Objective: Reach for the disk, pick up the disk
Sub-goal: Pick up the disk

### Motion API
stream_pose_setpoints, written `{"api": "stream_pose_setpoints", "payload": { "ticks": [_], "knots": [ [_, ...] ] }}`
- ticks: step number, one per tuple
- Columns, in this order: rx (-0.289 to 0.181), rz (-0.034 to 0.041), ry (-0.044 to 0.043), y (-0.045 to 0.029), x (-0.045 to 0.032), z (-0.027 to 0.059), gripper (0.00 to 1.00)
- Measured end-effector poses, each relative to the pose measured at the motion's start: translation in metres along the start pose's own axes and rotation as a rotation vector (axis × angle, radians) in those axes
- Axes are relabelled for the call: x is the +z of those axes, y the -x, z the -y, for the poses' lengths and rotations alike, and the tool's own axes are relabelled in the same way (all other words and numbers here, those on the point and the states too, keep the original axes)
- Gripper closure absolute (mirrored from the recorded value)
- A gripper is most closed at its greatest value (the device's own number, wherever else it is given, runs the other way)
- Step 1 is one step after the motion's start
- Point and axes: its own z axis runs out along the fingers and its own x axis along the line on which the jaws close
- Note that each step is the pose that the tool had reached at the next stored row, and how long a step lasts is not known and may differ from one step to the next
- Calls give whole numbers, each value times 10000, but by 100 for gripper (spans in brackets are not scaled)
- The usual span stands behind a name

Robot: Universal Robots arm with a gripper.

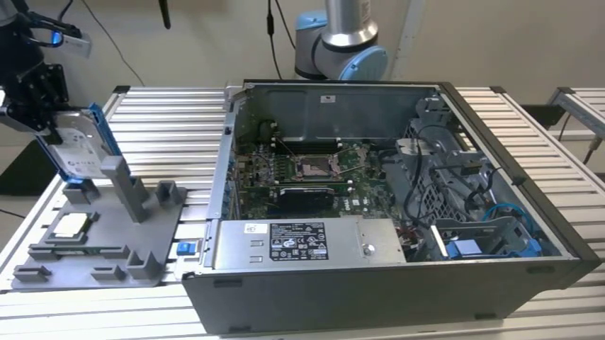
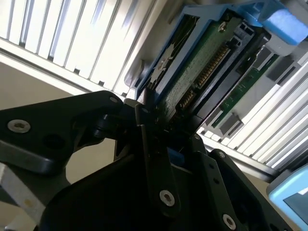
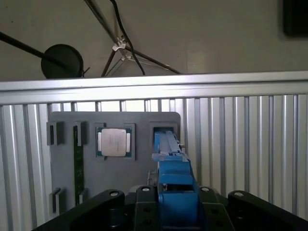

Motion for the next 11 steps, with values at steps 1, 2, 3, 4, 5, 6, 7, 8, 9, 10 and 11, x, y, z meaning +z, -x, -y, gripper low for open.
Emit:
{"api": "stream_pose_setpoints", "payload": {
  "ticks": [1, 2, 3, 4, 5, 6, 7, 8, 9, 10, 11],
  "knots": [
    [0, 1, -1, 0, -17, 0, 100],
    [0, 1, -1, 1, -35, 0, 100],
    [0, 1, -1, 1, -53, 0, 100],
    [0, 1, -1, 1, -71, 0, 100],
    [0, 1, -1, 1, -89, -1, 100],
    [0, 1, 0, 1, -109, -1, 100],
    [1, 0, -1, 2, -129, -1, 100],
    [0, 1, -1, 2, -150, -1, 100],
    [0, 1, -2, 2, -173, -1, 100],
    [0, 1, -1, 2, -195, -1, 100],
    [0, 1, -1, 3, -222, -1, 100]
  ]
}}
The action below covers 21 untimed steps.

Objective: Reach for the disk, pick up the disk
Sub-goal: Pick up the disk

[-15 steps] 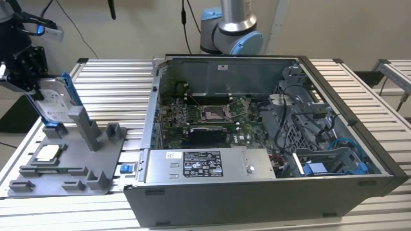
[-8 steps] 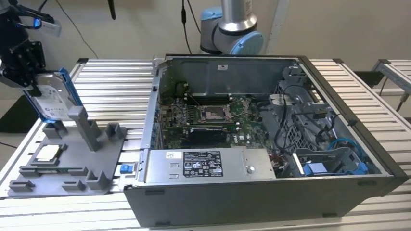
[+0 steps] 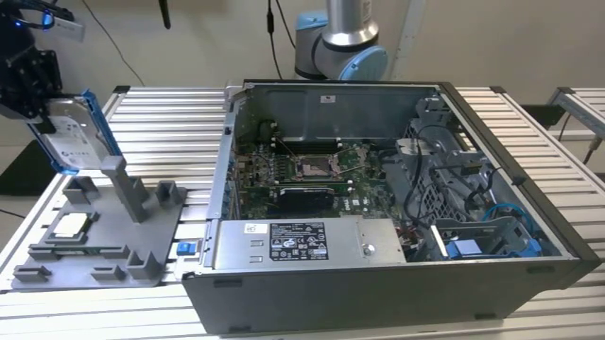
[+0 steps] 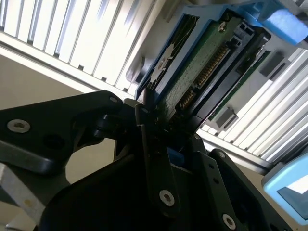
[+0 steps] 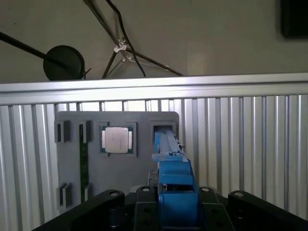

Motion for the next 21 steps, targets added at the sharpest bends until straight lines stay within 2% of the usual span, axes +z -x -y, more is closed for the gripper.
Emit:
{"api": "stream_pose_setpoints", "payload": {
  "ticks": [21],
  "knots": [
    [-3, 0, 0, 8, -622, -5, 100]
  ]
}}
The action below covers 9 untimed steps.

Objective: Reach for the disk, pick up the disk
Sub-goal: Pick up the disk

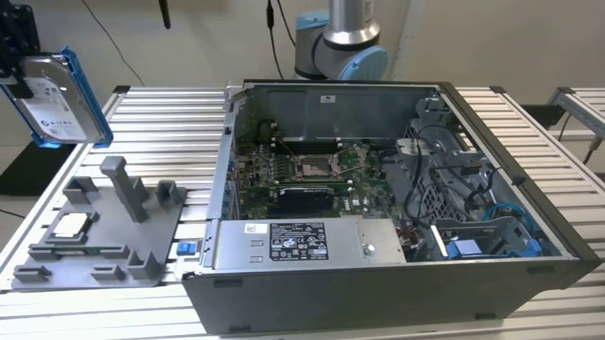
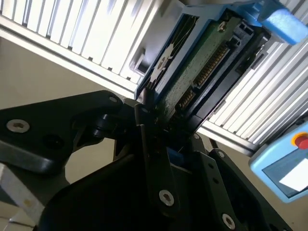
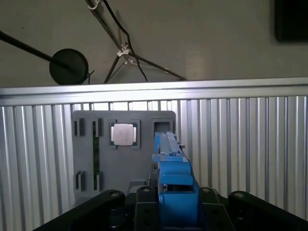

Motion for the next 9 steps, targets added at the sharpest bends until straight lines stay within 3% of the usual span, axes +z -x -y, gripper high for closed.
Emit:
{"api": "stream_pose_setpoints", "payload": {
  "ticks": [9],
  "knots": [
    [-2, 0, -1, 3, -251, -2, 100]
  ]
}}
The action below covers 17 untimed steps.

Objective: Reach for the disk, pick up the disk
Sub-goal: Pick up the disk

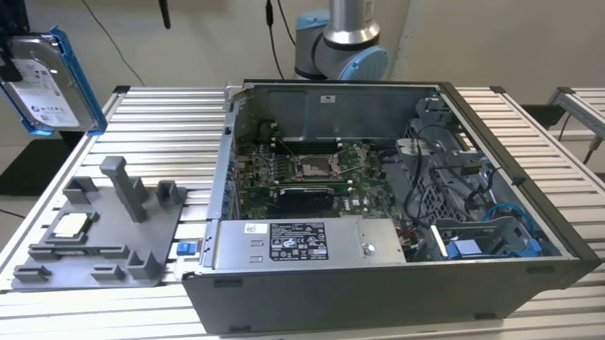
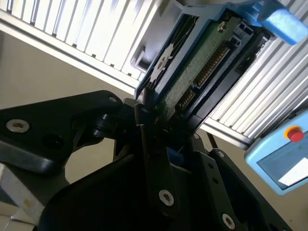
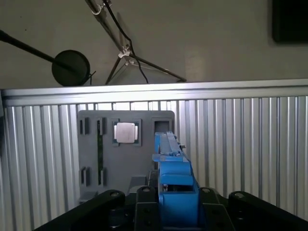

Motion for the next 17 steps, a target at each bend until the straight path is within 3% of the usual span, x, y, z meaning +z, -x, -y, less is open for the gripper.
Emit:
{"api": "stream_pose_setpoints", "payload": {
  "ticks": [6, 11, 17],
  "knots": [
    [-1, 2, -43, 2, -141, -2, 100],
    [-3, 16, -164, 3, -228, -2, 100],
    [-2, 23, -167, 7, -484, -4, 100]
  ]
}}
